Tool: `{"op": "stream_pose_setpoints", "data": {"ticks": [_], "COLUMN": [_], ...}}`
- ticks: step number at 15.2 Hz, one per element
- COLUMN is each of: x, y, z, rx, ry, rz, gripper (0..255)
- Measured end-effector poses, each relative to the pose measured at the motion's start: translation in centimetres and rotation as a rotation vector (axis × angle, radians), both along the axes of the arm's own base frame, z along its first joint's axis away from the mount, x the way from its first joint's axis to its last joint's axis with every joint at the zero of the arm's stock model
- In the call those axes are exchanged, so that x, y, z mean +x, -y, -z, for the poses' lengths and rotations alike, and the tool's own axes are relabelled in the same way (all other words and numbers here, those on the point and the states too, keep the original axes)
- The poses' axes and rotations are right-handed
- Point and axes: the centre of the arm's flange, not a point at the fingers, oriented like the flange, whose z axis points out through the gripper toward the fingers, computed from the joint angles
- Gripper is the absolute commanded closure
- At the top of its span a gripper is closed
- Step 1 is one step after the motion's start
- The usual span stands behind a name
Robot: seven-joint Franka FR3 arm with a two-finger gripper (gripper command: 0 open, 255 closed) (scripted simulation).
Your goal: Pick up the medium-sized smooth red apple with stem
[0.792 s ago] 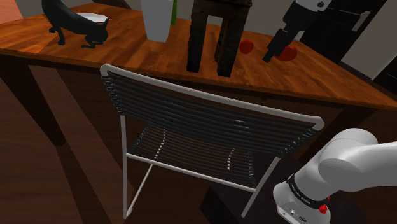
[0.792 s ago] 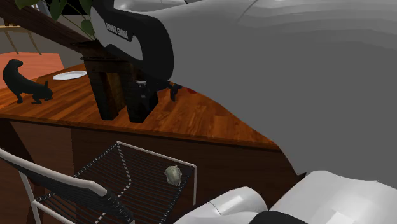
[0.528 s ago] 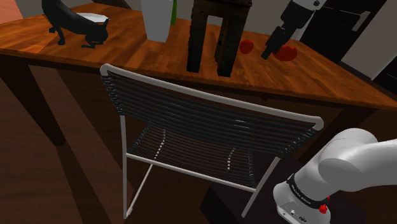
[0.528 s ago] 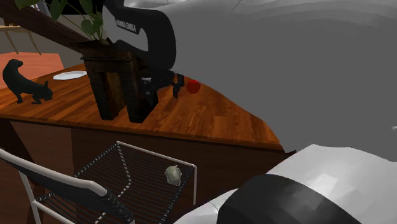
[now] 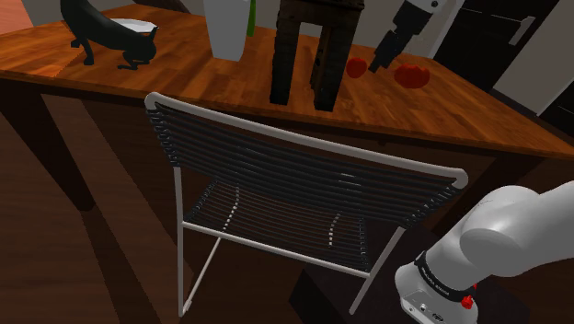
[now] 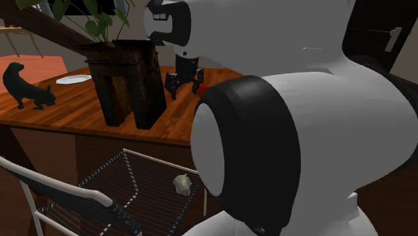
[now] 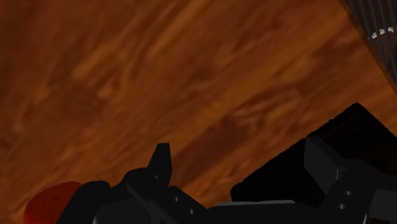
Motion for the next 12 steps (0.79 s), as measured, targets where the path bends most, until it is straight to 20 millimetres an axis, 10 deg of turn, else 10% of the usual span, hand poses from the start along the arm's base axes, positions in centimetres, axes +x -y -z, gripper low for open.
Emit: {"op": "stream_pose_setpoints", "data": {"ticks": [12], "x": [11.3], "y": [11.7], "z": [1.2], "rx": [0.085], "ry": [0.025], "rz": [-0.04], "gripper": [0]}}
